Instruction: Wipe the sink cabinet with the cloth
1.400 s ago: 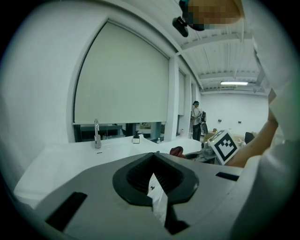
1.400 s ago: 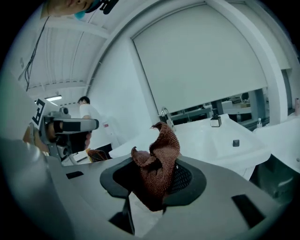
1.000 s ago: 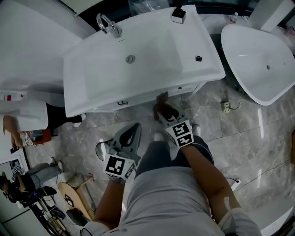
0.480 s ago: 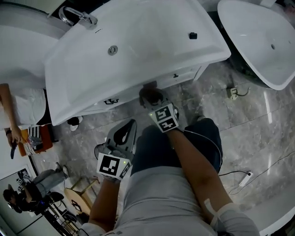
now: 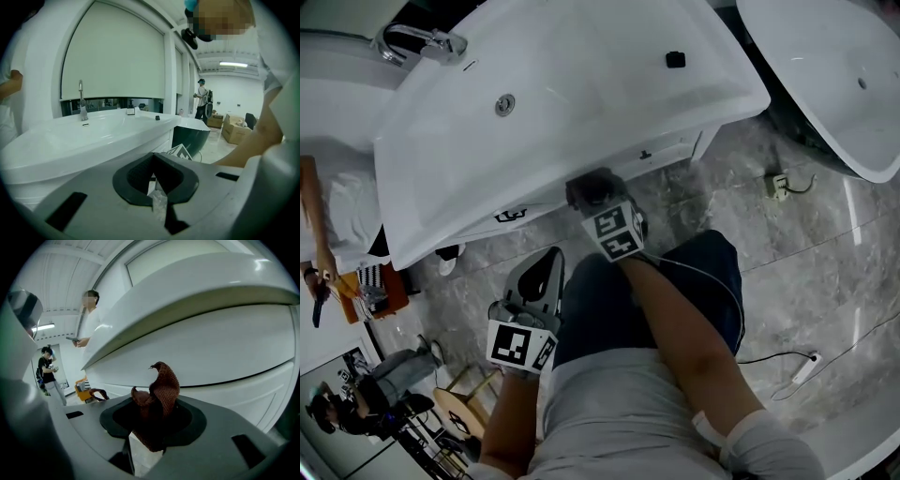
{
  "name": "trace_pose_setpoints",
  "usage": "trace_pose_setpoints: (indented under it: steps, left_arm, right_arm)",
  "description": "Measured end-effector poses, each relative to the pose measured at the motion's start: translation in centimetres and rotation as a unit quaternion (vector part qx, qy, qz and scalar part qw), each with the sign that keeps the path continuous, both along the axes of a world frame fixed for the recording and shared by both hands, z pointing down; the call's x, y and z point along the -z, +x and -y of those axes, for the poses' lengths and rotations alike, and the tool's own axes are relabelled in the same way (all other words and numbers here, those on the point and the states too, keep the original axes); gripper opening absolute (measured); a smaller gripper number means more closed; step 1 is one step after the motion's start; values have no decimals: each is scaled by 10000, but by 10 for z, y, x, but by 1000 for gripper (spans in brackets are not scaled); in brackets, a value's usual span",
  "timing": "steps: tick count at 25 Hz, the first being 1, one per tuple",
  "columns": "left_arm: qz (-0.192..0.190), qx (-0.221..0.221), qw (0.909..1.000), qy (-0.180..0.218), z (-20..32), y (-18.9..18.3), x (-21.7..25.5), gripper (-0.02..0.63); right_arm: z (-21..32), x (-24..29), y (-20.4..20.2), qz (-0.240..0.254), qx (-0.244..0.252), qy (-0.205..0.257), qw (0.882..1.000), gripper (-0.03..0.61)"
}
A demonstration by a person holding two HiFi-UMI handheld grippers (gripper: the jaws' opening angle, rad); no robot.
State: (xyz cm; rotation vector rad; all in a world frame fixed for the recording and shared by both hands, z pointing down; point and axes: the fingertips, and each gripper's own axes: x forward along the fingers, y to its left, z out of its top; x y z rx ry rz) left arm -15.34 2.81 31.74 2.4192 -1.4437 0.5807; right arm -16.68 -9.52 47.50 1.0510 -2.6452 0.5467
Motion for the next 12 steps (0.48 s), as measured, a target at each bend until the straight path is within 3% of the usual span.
trace_pose_setpoints:
  steps: [5, 12]
  left_arm:
    - [91, -10, 10000, 31, 12, 9, -11, 11]
    - [22, -36, 10000, -77, 24, 28, -18, 11]
  right_arm:
    - [7, -4, 1, 52, 40, 145, 9999, 153]
    - [21, 4, 26, 484, -227, -122, 9985, 138]
